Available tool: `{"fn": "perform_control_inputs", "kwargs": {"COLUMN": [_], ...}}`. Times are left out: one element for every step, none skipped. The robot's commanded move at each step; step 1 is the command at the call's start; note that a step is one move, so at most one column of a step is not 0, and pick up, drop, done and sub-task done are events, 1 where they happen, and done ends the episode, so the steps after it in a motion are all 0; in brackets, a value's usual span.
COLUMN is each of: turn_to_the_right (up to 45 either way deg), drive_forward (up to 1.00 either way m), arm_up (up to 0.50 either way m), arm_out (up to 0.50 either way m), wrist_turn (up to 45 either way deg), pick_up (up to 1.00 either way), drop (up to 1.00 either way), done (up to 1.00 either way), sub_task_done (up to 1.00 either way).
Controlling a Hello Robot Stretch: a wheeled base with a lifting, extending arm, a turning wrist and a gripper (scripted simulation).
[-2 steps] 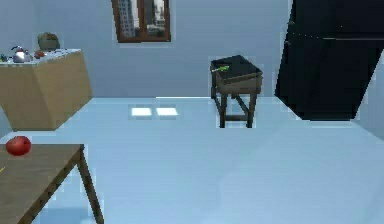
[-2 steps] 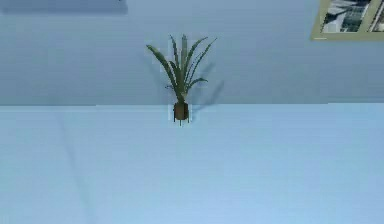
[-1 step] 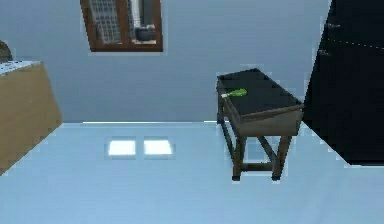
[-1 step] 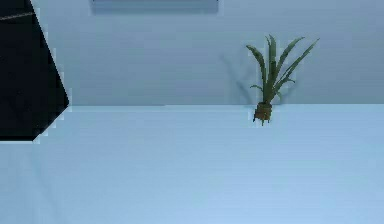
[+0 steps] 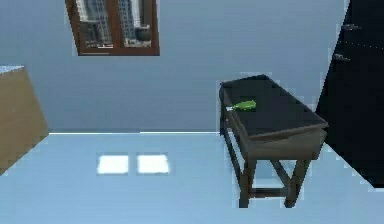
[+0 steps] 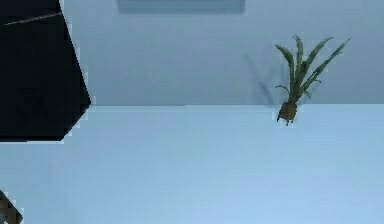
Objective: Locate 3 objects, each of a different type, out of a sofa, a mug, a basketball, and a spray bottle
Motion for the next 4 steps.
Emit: {"fn": "perform_control_inputs", "kwargs": {"turn_to_the_right": [-21.0,0.0,45.0,24.0], "drive_forward": [0.00,0.95,0.00,0.00], "arm_up": [0.00,0.00,0.00,0.00], "arm_out": [0.00,0.00,0.00,0.00], "wrist_turn": [0.0,0.0,0.0,0.0], "pick_up": [0.00,0.00,0.00,0.00], "drop": [0.00,0.00,0.00,0.00], "done": [0.00,0.00,0.00,0.00], "sub_task_done": [0.00,0.00,0.00,0.00]}}
